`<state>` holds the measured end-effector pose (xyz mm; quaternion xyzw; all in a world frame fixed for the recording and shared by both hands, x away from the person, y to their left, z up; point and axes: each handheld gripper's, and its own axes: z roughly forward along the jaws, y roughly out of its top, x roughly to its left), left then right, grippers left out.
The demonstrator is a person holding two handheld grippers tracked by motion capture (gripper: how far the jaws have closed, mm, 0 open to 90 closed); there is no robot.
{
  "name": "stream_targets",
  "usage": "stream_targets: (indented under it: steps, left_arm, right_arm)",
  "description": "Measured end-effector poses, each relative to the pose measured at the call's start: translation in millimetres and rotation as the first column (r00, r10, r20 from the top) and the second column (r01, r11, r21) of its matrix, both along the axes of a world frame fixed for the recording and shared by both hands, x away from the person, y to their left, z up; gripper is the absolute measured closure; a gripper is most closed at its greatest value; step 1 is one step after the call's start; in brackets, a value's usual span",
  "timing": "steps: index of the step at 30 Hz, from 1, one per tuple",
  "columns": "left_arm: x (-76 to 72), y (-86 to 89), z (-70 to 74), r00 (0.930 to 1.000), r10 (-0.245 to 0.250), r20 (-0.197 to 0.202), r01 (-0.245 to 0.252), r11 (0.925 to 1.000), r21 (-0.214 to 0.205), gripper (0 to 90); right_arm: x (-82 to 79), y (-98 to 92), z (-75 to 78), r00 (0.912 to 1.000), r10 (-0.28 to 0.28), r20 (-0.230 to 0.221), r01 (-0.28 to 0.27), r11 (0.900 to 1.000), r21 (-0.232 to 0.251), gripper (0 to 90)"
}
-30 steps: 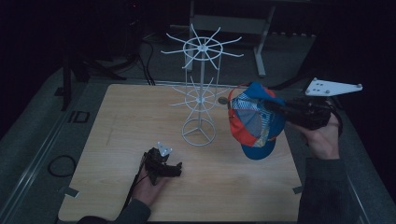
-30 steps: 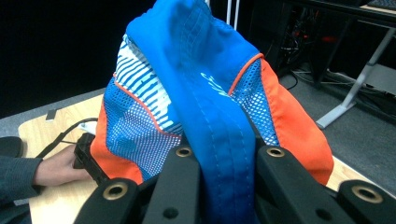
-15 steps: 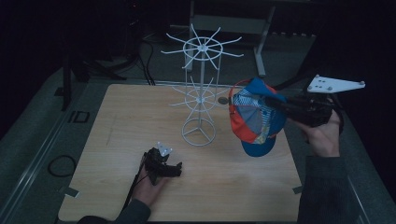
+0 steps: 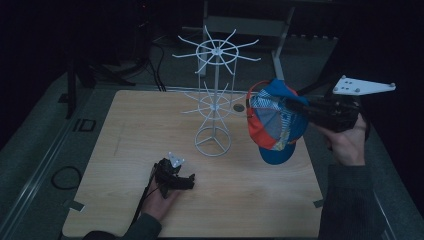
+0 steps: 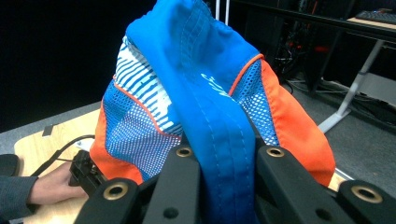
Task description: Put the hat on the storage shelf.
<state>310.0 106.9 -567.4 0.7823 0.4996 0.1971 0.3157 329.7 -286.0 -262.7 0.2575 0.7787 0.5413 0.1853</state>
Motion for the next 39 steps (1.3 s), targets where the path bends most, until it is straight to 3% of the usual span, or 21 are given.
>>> stream_targets:
  steps: [14, 31, 39]
  left_arm:
    - [0.0, 0.0, 0.0, 1.0, 0.0, 0.001, 0.0, 1.0, 0.001, 2.6]
    - [0.0, 0.1, 0.0, 1.0, 0.0, 0.001, 0.0, 1.0, 0.003, 2.6]
    - [0.0, 0.1, 0.0, 1.0, -0.001, 0.001, 0.001, 1.0, 0.002, 2.6]
  right_arm:
    - [3.6, -0.1, 1.9, 1.0, -0.006, 0.005, 0.006, 0.9999, 0.015, 83.8]
    - [11.2, -6.3, 8.0, 0.9997, -0.022, 0.004, 0.022, 0.9953, 0.094, 83.7]
    - [13.3, -6.5, 10.3, 0.9995, -0.031, 0.004, 0.031, 0.9942, 0.103, 83.7]
